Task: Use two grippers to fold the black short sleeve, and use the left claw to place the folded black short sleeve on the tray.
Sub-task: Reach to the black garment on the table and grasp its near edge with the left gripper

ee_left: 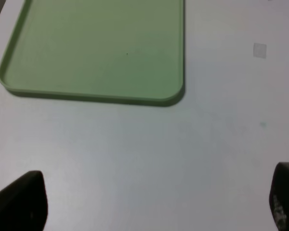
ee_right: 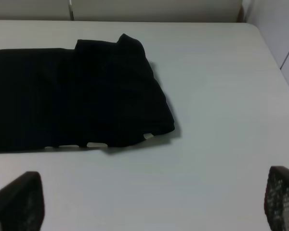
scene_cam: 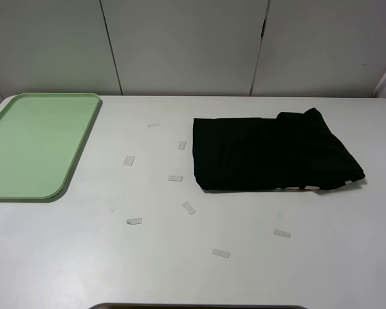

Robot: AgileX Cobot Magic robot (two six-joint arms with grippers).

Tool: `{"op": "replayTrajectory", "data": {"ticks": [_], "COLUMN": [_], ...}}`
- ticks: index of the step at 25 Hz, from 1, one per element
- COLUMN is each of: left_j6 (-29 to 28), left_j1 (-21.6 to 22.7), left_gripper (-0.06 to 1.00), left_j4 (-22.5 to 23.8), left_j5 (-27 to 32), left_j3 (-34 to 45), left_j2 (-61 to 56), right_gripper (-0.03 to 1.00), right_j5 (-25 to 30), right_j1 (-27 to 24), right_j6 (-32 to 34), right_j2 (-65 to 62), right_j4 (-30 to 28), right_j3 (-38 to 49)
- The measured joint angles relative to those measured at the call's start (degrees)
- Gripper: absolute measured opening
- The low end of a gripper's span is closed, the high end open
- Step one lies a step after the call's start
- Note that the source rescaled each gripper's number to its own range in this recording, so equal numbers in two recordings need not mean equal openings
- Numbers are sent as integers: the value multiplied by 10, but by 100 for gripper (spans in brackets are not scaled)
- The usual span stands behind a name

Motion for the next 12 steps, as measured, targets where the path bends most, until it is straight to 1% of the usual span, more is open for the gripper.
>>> {"op": "replayTrajectory", "data": {"ticks": [5, 12], "left_j6": [0, 0], "left_j1": [0, 0], "left_gripper": [91, 91], "left_j4": [0, 0], "left_j5": [0, 0], "left_j3": [0, 0], "left_j2": [0, 0], "right_gripper": [100, 100], "right_j5": [-27, -31], "right_j1": [0, 0], "right_j6": [0, 2], "right_j2": [0, 0], "right_j4": [0, 0], "right_j3": [17, 19]}}
